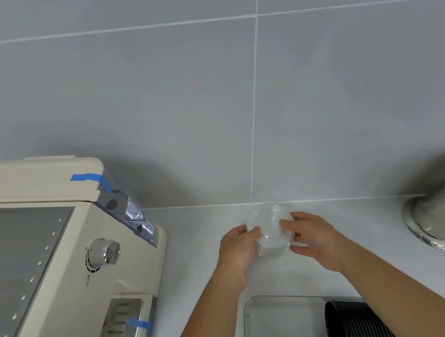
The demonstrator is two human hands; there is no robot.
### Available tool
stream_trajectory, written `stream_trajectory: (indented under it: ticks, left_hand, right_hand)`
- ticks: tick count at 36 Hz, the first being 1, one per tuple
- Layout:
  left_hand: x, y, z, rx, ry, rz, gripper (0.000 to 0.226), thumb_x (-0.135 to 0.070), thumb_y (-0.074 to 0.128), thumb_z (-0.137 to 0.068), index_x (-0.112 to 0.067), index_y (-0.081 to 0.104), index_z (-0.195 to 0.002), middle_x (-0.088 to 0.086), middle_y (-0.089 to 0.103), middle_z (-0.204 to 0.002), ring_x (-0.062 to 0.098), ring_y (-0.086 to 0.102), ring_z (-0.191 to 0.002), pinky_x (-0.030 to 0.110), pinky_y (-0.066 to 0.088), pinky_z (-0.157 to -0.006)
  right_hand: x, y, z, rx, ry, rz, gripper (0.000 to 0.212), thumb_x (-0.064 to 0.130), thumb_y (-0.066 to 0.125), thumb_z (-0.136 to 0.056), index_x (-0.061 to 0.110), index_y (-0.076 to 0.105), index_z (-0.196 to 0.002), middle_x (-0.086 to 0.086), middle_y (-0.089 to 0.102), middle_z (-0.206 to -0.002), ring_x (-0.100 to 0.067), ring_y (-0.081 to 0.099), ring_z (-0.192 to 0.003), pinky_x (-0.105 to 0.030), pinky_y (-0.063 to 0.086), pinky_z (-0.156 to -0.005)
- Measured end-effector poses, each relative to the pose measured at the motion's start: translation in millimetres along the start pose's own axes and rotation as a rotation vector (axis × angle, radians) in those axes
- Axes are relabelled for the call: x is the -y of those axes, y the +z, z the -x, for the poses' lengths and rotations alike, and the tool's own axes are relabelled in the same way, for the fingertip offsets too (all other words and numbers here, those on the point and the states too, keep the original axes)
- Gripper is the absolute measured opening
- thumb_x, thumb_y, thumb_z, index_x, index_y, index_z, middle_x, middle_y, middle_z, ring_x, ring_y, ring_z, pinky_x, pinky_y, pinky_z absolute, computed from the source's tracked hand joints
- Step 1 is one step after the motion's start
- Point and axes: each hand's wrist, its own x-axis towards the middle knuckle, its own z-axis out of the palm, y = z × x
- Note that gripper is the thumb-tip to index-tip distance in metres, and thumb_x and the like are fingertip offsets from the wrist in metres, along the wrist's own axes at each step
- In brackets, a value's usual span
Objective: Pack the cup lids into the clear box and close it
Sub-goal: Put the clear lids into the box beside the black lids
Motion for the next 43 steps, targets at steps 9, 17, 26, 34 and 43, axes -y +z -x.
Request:
stream_trajectory:
  ticks: [9,17,26,34,43]
  left_hand:
    - [-11.3,0.8,16.5,-0.017,0.067,0.023,0.031,-0.029,0.067,-0.083,-0.021,0.068,-0.113,0.001,0.071,-0.112,0.02,0.067,-0.101,0.026,0.048,-0.072]
    - [-13.5,-3.8,35.7,0.037,0.073,0.112,0.03,-0.028,0.069,-0.086,-0.02,0.065,-0.115,0.002,0.069,-0.115,0.024,0.065,-0.109,0.035,0.05,-0.091]
    - [-18.4,-7.8,70.4,0.066,0.147,0.191,0.024,-0.026,0.07,-0.087,-0.022,0.066,-0.11,0.004,0.069,-0.117,0.021,0.065,-0.109,0.04,0.048,-0.102]
    - [-22.6,-9.1,111.6,0.041,0.254,0.267,0.032,-0.024,0.071,-0.086,-0.022,0.064,-0.117,0.005,0.069,-0.116,0.02,0.064,-0.11,0.033,0.049,-0.096]
    - [-24.5,-16.2,153.1,0.052,0.322,0.276,0.034,-0.026,0.075,-0.082,-0.025,0.065,-0.115,0.004,0.068,-0.12,0.02,0.063,-0.114,0.035,0.047,-0.102]
  right_hand:
    - [3.0,-3.6,9.8,-0.007,-0.07,-0.053,0.029,0.018,0.071,-0.085,0.016,0.069,-0.114,-0.005,0.073,-0.111,-0.024,0.068,-0.104,-0.04,0.049,-0.096]
    - [14.6,-4.4,34.5,-0.02,-0.126,-0.065,0.03,0.02,0.075,-0.082,0.018,0.07,-0.112,-0.005,0.072,-0.114,-0.025,0.064,-0.11,-0.033,0.046,-0.086]
    - [25.3,-4.2,69.9,0.044,-0.211,-0.149,0.03,0.015,0.073,-0.084,0.013,0.068,-0.114,-0.01,0.072,-0.115,-0.026,0.067,-0.108,-0.033,0.051,-0.085]
    - [32.9,1.1,109.3,0.08,-0.308,-0.163,0.03,0.012,0.069,-0.087,0.01,0.067,-0.116,-0.014,0.07,-0.117,-0.023,0.068,-0.105,-0.031,0.052,-0.083]
    - [37.9,0.3,147.4,0.117,-0.416,-0.127,0.027,0.01,0.069,-0.087,0.011,0.068,-0.114,-0.01,0.072,-0.105,-0.024,0.068,-0.103,-0.033,0.052,-0.089]
